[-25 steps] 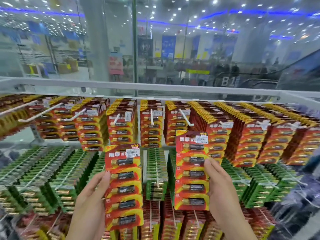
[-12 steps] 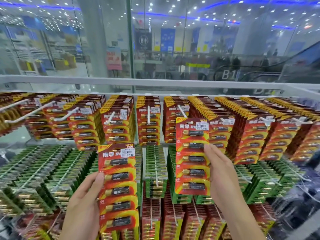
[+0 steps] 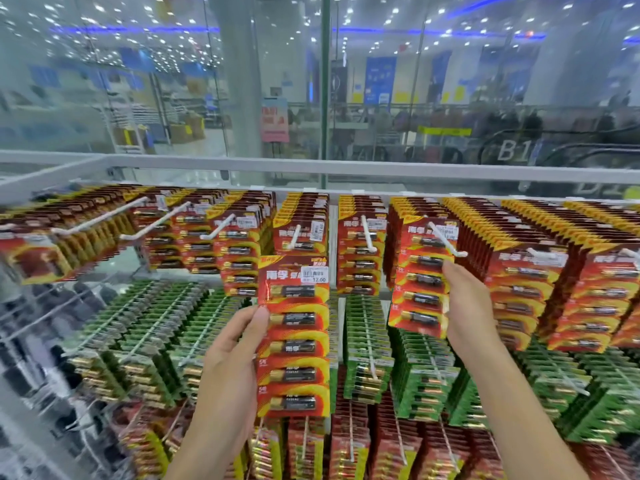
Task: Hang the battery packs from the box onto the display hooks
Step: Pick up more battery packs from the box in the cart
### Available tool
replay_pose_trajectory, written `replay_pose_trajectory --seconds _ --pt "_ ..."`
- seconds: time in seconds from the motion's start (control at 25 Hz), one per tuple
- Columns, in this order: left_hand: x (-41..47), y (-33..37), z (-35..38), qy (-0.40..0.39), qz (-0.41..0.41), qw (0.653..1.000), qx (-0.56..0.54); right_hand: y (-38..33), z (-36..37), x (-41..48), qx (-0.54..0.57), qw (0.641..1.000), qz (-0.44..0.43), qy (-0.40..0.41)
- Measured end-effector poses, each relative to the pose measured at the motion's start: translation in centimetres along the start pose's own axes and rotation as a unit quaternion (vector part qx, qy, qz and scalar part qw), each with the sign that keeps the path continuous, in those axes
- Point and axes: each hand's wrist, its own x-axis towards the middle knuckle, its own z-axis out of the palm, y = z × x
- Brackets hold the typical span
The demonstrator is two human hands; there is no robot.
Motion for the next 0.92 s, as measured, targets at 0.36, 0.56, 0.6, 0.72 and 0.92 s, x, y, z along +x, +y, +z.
replay_pose_trajectory --seconds 0.36,0.56,0.6,0.72,0.92 --pt "2.6 1.0 0.0 0.015 0.022 1.000 0.016 1.8 1.7 4.2 -0.002 0.998 -0.027 0.063" --pt "3.9 0.4 -0.3 0.010 0.022 0.999 0.039 2.2 1.9 4.5 -0.006 0.997 -0.033 0.076" --pt "4.3 0.4 -0.2 0.008 0.025 0.999 0.044 2.3 1.9 4.6 -0.008 0.996 -0.033 0.081" --pt "6.3 0.0 0.6 0.013 0.039 0.997 0.070 2.5 2.2 5.0 0.000 0.995 -0.025 0.100" --pt "9.2 -0.8 1.6 0.022 0.093 0.989 0.111 2.9 2.4 5.1 -0.022 0.993 -0.031 0.114"
